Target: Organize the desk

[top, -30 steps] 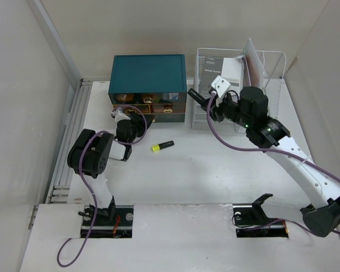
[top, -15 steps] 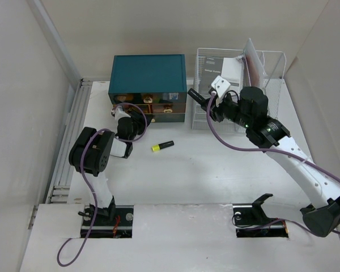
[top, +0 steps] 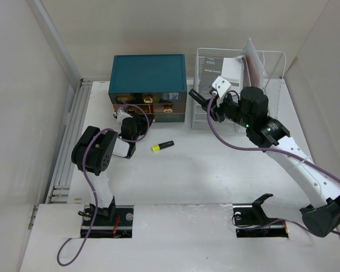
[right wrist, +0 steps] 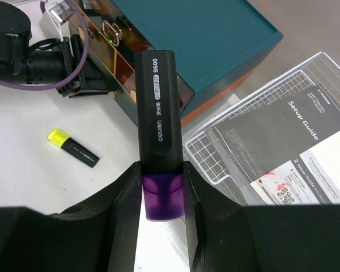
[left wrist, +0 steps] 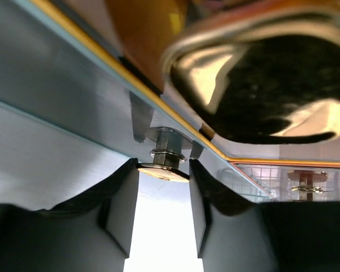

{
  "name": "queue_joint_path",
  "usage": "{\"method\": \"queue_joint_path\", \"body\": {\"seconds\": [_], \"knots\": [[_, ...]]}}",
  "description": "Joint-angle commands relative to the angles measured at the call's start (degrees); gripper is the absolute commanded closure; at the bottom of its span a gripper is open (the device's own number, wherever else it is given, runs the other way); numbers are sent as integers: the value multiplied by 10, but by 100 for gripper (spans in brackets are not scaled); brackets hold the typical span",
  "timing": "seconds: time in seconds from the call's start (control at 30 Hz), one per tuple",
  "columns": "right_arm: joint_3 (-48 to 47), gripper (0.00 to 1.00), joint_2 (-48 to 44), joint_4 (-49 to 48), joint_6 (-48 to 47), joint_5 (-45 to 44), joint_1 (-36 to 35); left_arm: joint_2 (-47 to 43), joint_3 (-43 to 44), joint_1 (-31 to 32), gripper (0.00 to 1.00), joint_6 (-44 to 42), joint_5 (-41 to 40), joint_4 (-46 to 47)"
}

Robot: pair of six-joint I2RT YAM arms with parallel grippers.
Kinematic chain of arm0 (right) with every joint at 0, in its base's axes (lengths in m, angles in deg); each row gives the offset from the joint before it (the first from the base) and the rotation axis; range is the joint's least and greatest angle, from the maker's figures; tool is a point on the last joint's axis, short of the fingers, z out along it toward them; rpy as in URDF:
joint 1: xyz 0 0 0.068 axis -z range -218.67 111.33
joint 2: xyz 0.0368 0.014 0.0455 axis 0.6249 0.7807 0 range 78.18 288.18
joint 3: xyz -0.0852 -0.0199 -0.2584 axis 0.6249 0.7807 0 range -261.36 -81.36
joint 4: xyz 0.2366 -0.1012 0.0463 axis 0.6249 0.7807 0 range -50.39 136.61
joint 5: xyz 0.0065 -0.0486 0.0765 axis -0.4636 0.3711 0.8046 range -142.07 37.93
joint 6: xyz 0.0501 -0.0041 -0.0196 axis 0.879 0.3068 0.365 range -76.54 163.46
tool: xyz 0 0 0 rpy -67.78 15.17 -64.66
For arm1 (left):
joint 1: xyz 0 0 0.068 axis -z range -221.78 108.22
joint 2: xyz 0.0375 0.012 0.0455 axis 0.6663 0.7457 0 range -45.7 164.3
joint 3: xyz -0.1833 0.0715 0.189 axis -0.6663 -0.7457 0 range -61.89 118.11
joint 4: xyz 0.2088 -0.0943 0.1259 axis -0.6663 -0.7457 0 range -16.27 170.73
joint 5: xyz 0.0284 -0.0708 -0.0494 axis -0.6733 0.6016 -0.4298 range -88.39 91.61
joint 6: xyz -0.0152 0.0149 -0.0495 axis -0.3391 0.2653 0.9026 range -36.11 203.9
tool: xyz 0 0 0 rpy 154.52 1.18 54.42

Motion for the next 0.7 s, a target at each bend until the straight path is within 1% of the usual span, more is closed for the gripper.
{"method": "queue_joint_path", "body": {"seconds": [0.0, 0.03, 0.07, 0.2, 0.33, 0.4, 0.47, 0.6, 0.67], "knots": [[0, 100, -17, -30, -1, 13, 3, 9, 20, 4, 72, 1, -31, 6], [0, 100, -17, -30, -1, 13, 3, 9, 20, 4, 75, 6, -31, 6], [0, 100, -17, -30, -1, 13, 3, 9, 20, 10, 82, 6, -37, 6], [0, 100, -17, -30, -1, 18, 3, -10, -6, 15, 88, 6, -37, 17], [5, 100, -17, -30, -1, 36, 3, -25, -55, 20, 88, 17, -43, 53], [5, 100, -5, -25, -1, 59, 3, -39, -91, 20, 88, 25, -43, 75], [-2, 100, 10, -2, -15, 82, 3, -47, -114, 26, 88, 30, -48, 91], [-24, 100, 58, 61, -62, 187, 3, -71, -179, 31, 88, 36, -48, 123], [-35, 100, 84, 97, -84, 196, -6, -78, -195, 36, 88, 36, -48, 142]]}}
